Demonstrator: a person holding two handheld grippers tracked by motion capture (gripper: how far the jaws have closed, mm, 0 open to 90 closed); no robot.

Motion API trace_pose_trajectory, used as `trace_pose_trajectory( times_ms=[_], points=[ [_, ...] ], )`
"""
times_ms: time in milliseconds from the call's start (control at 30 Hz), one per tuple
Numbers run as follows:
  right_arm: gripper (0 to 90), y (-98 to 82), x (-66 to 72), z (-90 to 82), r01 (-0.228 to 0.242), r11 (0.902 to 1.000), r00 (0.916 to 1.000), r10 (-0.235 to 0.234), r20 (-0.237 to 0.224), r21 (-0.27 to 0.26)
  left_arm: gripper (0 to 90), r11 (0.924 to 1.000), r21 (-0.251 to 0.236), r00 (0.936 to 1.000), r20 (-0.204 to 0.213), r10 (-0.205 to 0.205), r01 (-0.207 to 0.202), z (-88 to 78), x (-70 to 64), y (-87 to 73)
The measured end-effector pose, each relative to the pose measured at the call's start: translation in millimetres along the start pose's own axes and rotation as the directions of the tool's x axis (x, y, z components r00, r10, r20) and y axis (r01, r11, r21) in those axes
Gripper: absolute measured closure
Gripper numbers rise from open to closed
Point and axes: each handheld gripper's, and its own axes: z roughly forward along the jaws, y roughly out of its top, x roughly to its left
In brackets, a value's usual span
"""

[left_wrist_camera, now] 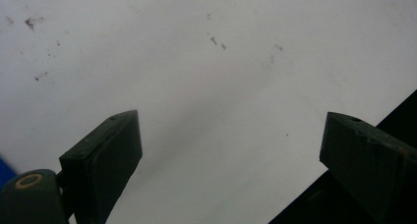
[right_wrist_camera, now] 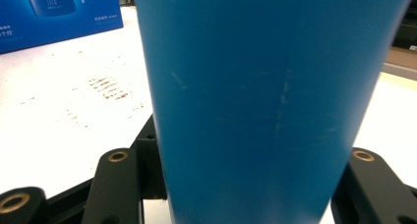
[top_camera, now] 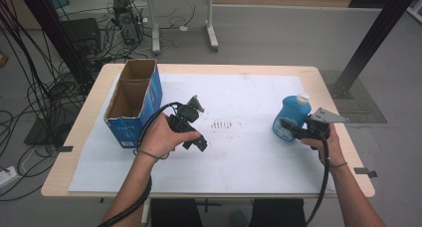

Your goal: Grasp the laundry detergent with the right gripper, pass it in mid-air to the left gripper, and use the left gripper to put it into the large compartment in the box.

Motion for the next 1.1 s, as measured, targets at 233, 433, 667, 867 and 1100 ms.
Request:
trace_pose_trajectory(
  times_ms=[233,433,667,867,1100],
  points=[
    [44.7,3.4,2.8,-0.8,-0.028,0.9994,0.9995,0.028,-0.016,0.020,9.2,0.9996,-0.019,0.9997,-0.010,0.021,-0.021,-12.2,0.1,6.3],
    [44.7,10.6,10.0,-3.3,-0.033,0.9993,0.9981,0.034,-0.051,0.019,9.2,0.9984,-0.031,0.9986,-0.021,0.048,-0.048,-21.9,1.4,12.7],
    [44.7,25.5,17.4,-8.8,-0.020,0.9997,0.9965,0.021,-0.081,0.017,9.1,0.9961,-0.029,0.9958,-0.039,0.082,-0.083,-32.5,-0.9,19.2],
    [44.7,35.5,24.0,-13.1,-0.009,0.9995,0.9913,0.013,-0.131,0.029,8.9,0.9911,-0.017,0.9904,-0.045,0.131,-0.132,-46.3,-6.3,23.9],
    [44.7,47.0,32.9,-14.6,0.002,0.9987,0.9727,0.010,-0.232,0.052,8.8,0.9768,-0.024,0.9770,-0.015,0.213,-0.213,-66.7,-16.6,30.8]
  ],
)
